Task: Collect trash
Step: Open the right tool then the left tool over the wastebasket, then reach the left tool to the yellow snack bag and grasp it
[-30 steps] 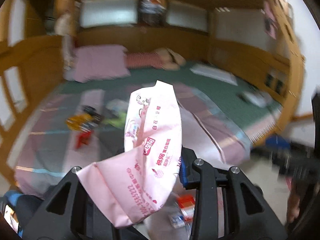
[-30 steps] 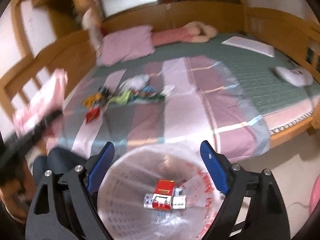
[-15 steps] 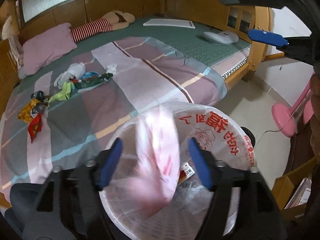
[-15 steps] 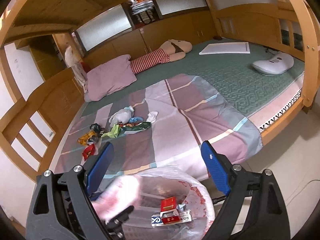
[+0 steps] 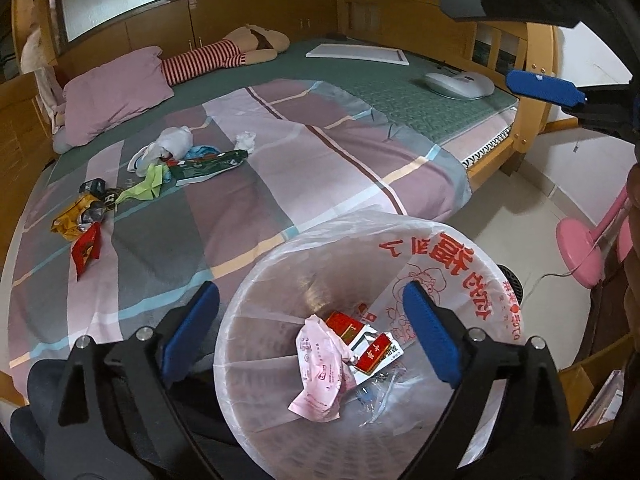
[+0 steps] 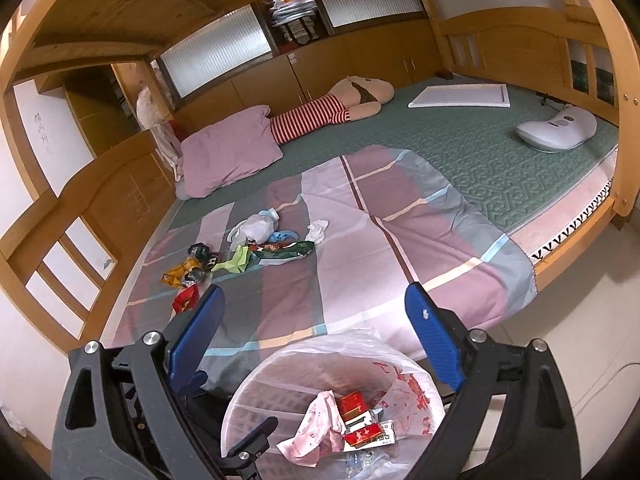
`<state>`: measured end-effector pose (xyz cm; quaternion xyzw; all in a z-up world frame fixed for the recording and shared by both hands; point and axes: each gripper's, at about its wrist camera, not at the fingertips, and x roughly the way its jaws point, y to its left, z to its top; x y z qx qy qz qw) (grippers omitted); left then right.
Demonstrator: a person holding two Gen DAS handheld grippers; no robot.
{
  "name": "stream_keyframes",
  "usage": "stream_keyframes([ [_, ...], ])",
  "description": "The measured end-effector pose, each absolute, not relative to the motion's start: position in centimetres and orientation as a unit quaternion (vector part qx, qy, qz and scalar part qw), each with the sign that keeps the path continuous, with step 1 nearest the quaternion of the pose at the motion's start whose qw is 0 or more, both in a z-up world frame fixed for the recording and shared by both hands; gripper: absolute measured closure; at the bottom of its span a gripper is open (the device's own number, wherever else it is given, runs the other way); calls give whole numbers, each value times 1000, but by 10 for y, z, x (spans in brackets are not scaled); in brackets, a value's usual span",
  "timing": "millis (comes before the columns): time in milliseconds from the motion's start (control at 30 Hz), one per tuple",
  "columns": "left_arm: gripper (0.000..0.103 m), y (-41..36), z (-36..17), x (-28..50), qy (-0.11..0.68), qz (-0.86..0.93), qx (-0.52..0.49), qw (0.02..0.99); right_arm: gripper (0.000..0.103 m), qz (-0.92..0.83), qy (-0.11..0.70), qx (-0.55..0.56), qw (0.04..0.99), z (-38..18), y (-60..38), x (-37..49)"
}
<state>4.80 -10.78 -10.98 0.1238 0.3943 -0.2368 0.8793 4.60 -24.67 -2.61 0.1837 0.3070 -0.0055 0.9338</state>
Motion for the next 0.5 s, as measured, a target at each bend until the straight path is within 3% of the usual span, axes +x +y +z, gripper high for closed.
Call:
stream_keyframes([
  [100, 10, -105, -108, 49, 391, -226, 119, 884, 13, -13, 289, 187, 939, -23, -247, 43],
  [233, 10, -98, -107, 53, 391, -215, 104, 889, 3, -47, 255, 154, 953, -14, -240, 37],
  [500, 10, -90, -106, 56, 393, -201, 88, 893, 3, -44, 244, 114, 962, -16, -219, 42],
])
